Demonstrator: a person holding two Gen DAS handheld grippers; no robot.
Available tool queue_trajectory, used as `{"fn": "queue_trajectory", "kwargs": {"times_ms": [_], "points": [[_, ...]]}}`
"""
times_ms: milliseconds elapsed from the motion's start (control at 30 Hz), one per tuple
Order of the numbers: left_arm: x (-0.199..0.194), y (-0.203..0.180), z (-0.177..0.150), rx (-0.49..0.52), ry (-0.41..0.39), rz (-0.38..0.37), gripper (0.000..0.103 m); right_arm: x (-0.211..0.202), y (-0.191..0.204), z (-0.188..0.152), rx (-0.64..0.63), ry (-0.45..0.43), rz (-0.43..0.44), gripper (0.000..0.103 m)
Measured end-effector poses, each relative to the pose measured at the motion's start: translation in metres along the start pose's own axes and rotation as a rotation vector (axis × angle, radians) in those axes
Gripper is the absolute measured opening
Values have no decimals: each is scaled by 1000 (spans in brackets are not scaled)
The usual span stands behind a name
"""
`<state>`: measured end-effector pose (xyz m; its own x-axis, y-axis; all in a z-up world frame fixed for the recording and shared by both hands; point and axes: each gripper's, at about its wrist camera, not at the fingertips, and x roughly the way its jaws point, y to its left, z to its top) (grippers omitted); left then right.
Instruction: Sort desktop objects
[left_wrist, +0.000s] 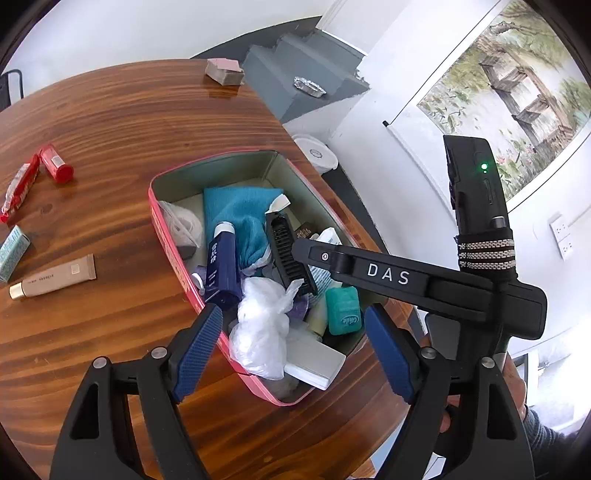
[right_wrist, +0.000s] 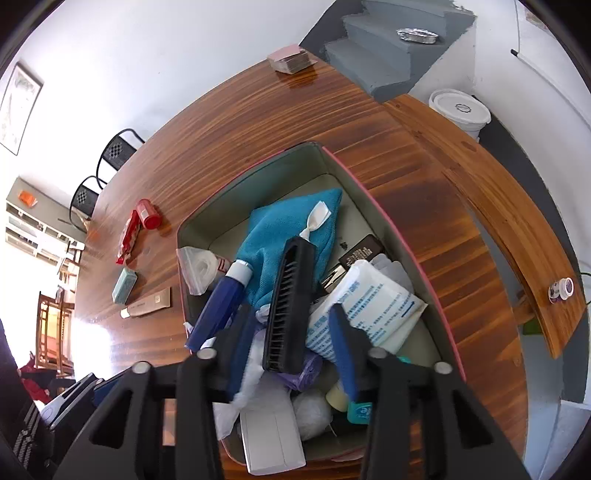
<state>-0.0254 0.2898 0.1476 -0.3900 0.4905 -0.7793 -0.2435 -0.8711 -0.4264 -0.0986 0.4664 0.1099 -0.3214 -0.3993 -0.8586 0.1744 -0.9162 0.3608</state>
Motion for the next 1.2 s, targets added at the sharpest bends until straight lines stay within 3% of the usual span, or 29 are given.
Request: {"fn": "queue_trajectory", "kwargs": {"times_ms": [300,567,733,1200], "points": [[1,-3,-1,12,10,-17,83,-8,-4,2,9,-26,-10,70],[-3,-11,-3,45,-1,-40,83,-9,-4,2,4,-30,-12,70],[-8,-12,-4,50,-13,-56,89,-10,-5,2,4,-30,-17,71],[-12,-7,-4,25,-10,-42,89,-15,3,0,-23,-34,-31,74]]}}
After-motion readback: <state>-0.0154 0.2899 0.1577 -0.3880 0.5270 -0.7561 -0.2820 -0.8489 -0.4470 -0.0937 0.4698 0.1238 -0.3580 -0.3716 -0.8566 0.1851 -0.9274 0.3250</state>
